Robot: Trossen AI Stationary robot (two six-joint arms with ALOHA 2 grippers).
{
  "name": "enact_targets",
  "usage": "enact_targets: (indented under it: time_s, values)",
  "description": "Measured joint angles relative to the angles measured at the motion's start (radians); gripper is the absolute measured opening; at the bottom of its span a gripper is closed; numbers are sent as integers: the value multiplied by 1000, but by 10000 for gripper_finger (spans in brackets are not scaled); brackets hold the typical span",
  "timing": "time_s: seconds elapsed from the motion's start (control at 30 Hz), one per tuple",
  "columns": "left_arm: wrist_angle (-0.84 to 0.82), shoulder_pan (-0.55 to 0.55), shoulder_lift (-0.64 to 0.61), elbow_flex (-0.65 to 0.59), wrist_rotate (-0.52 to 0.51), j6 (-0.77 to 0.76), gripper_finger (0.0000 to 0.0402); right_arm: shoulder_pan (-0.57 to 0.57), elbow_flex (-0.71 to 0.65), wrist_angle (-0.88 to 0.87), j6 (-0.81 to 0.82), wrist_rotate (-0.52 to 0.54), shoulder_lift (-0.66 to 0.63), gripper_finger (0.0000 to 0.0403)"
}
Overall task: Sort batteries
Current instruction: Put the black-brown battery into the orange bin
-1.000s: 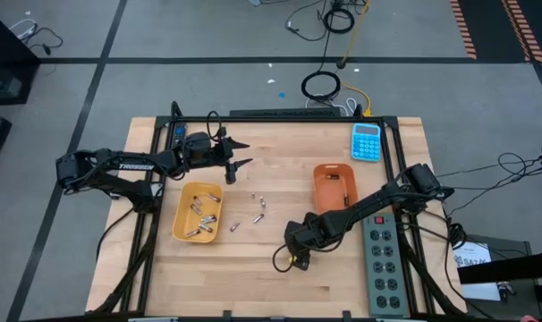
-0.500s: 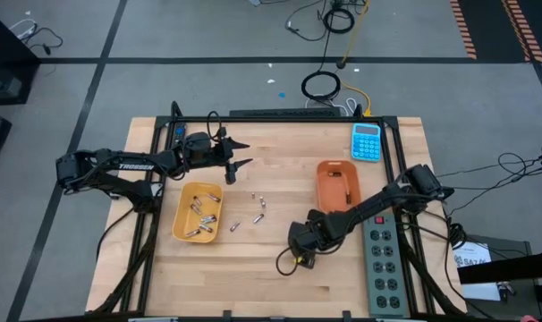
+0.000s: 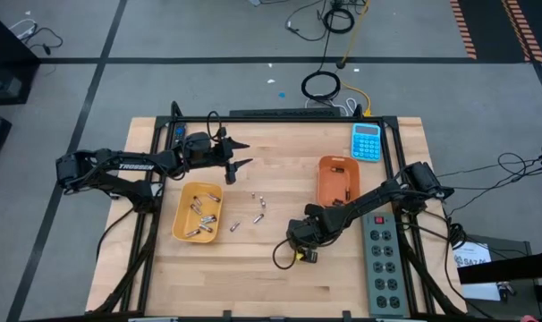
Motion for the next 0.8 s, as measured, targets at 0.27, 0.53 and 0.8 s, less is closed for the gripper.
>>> enact_targets:
  time_s: [0.27, 0.53, 0.8]
  values:
    - [0, 0, 0, 0, -3, 5, 228, -1, 0, 13, -34, -4, -2, 21]
    - [-1, 0, 0, 0, -4, 0, 228, -1, 125, -55, -46, -29, -1, 21]
    - [-12, 0, 0, 0, -3, -3, 228, 20, 261, -486, 122, 208, -90, 21]
